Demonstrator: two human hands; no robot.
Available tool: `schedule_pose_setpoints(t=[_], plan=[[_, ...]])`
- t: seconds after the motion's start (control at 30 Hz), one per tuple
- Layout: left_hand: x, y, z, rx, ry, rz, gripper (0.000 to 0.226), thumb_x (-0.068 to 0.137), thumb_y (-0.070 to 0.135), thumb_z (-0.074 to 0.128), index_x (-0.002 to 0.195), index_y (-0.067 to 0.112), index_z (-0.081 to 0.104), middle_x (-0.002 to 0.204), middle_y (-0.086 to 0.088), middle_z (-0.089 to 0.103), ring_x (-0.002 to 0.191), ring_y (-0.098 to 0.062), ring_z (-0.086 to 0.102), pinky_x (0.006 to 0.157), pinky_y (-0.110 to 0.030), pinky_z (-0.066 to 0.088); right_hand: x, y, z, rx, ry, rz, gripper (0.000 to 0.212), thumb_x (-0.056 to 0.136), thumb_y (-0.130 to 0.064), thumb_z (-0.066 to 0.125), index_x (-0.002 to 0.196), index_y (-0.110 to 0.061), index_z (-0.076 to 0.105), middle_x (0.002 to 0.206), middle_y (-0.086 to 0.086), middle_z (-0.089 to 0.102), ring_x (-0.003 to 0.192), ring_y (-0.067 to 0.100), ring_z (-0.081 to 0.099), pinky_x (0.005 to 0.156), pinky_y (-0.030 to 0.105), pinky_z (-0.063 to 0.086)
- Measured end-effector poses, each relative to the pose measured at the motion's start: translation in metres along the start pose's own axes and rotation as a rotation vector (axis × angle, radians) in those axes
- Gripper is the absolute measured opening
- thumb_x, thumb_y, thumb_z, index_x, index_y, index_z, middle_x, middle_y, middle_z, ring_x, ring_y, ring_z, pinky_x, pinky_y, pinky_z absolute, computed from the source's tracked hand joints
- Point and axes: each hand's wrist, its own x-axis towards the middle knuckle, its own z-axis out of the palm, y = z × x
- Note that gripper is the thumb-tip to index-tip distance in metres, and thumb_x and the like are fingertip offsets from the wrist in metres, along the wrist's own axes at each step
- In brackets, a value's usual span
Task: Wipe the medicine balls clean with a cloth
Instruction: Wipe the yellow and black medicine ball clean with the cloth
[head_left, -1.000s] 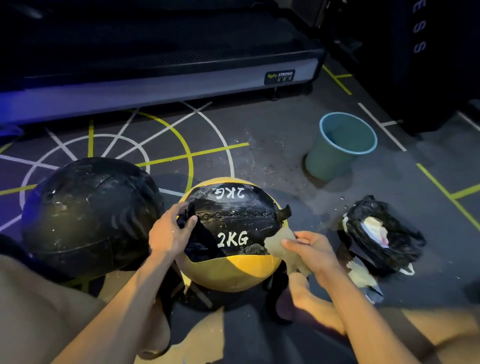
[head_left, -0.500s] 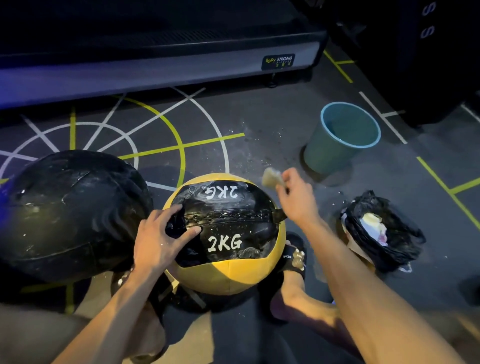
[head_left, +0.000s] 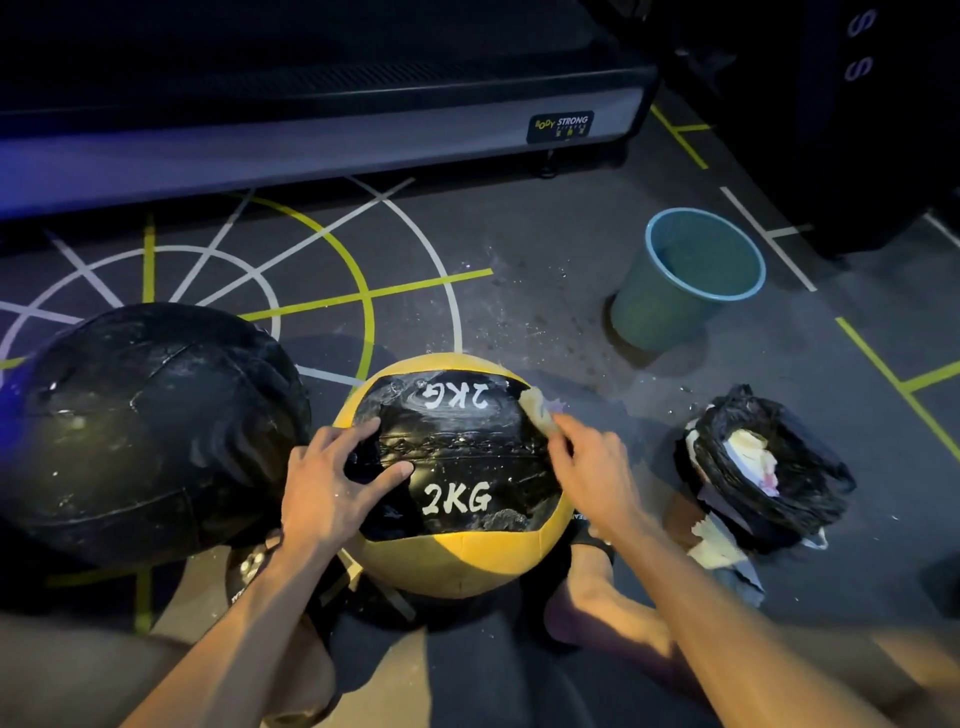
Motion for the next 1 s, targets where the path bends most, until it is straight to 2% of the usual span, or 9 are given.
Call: schedule_pose_setpoints(t=[0.1, 0.27, 0.4, 0.5, 0.6, 0.7, 0.8, 0.87, 1.0], plan=[[0.001, -0.001, 0.001, 0.015, -0.019, 0.008, 0.089, 0.066, 0.095, 0.053, 0.136, 0.040, 0.062, 0.122, 0.010, 0.057, 0.111, -0.023, 0.055, 0.091, -0.030, 0.036, 0.017, -0.002, -0.007, 0.033, -0.049, 0.129, 0.018, 0.097, -0.018, 0.053, 0.094, -0.014, 0.071, 0.073, 0.010, 0.069, 0.072, 0.036, 0.065, 0.064, 0.038, 0.045], [-0.004, -0.003, -0.004, 0.007, -0.007, -0.047, 0.089, 0.064, 0.093, 0.061, 0.135, 0.039, 0.063, 0.121, 0.009, 0.057, 0.111, -0.026, 0.054, 0.084, -0.034, 0.039, -0.012, -0.028, -0.005, -0.080, -0.053, -0.160, 0.028, 0.096, -0.014, 0.056, 0.120, -0.019, 0.070, 0.066, 0.011, 0.066, 0.057, 0.033, 0.064, 0.057, 0.032, 0.047], [-0.006, 0.002, -0.008, 0.000, -0.030, -0.050, 0.082, 0.067, 0.080, 0.067, 0.137, 0.038, 0.062, 0.125, 0.007, 0.056, 0.115, -0.026, 0.049, 0.086, -0.034, 0.039, 0.009, 0.004, -0.026, 0.001, -0.132, 0.111, 0.020, 0.094, -0.020, 0.055, 0.094, -0.017, 0.074, 0.065, 0.003, 0.067, 0.058, 0.021, 0.062, 0.060, 0.034, 0.054], [-0.008, 0.001, -0.009, -0.005, -0.015, -0.047, 0.082, 0.068, 0.078, 0.067, 0.137, 0.035, 0.063, 0.125, 0.004, 0.057, 0.114, -0.028, 0.051, 0.088, -0.034, 0.038, 0.014, 0.002, -0.049, 0.135, 0.054, 0.218, 0.020, 0.099, -0.017, 0.056, 0.089, -0.024, 0.072, 0.063, -0.008, 0.066, 0.053, 0.007, 0.058, 0.050, 0.017, 0.043], [-0.010, 0.003, -0.004, 0.005, -0.005, -0.031, 0.082, 0.068, 0.079, 0.066, 0.136, 0.034, 0.064, 0.125, 0.002, 0.058, 0.111, -0.029, 0.050, 0.092, -0.036, 0.039, 0.005, -0.018, -0.059, 0.223, 0.279, 0.131, 0.025, 0.098, -0.012, 0.057, 0.113, -0.024, 0.074, 0.066, -0.008, 0.064, 0.055, 0.005, 0.056, 0.056, 0.022, 0.041], [-0.011, 0.009, -0.002, 0.014, 0.001, -0.045, 0.083, 0.067, 0.080, 0.064, 0.136, 0.035, 0.063, 0.123, 0.003, 0.057, 0.110, -0.028, 0.049, 0.089, -0.035, 0.040, -0.011, -0.030, -0.035, 0.105, 0.197, -0.191, 0.044, 0.092, -0.007, 0.059, 0.132, -0.024, 0.067, 0.102, 0.000, 0.075, 0.081, 0.012, 0.070, 0.081, 0.029, 0.057], [-0.011, 0.012, -0.004, 0.013, -0.003, -0.075, 0.083, 0.067, 0.079, 0.064, 0.137, 0.035, 0.062, 0.124, 0.002, 0.056, 0.113, -0.029, 0.048, 0.088, -0.036, 0.040, -0.029, -0.012, 0.000, -0.100, 0.053, -0.294, 0.044, 0.088, -0.004, 0.061, 0.129, -0.020, 0.069, 0.133, 0.004, 0.069, 0.114, 0.023, 0.070, 0.086, 0.039, 0.059], [-0.012, 0.017, -0.004, 0.019, -0.015, -0.075, 0.080, 0.069, 0.077, 0.067, 0.137, 0.037, 0.061, 0.125, 0.003, 0.055, 0.115, -0.029, 0.047, 0.087, -0.037, 0.042, -0.040, 0.004, 0.008, -0.056, 0.083, -0.164, 0.038, 0.087, -0.004, 0.065, 0.122, -0.016, 0.074, 0.125, 0.006, 0.073, 0.106, 0.025, 0.073, 0.084, 0.037, 0.059], [-0.009, 0.019, -0.002, 0.036, -0.009, -0.080, 0.075, 0.073, 0.073, 0.072, 0.137, 0.037, 0.061, 0.125, 0.002, 0.056, 0.116, -0.032, 0.047, 0.091, -0.042, 0.045, -0.029, 0.019, -0.002, -0.108, -0.065, 0.053, 0.018, 0.096, -0.015, 0.055, 0.098, -0.019, 0.072, 0.078, 0.015, 0.072, 0.071, 0.037, 0.066, 0.063, 0.037, 0.049]])
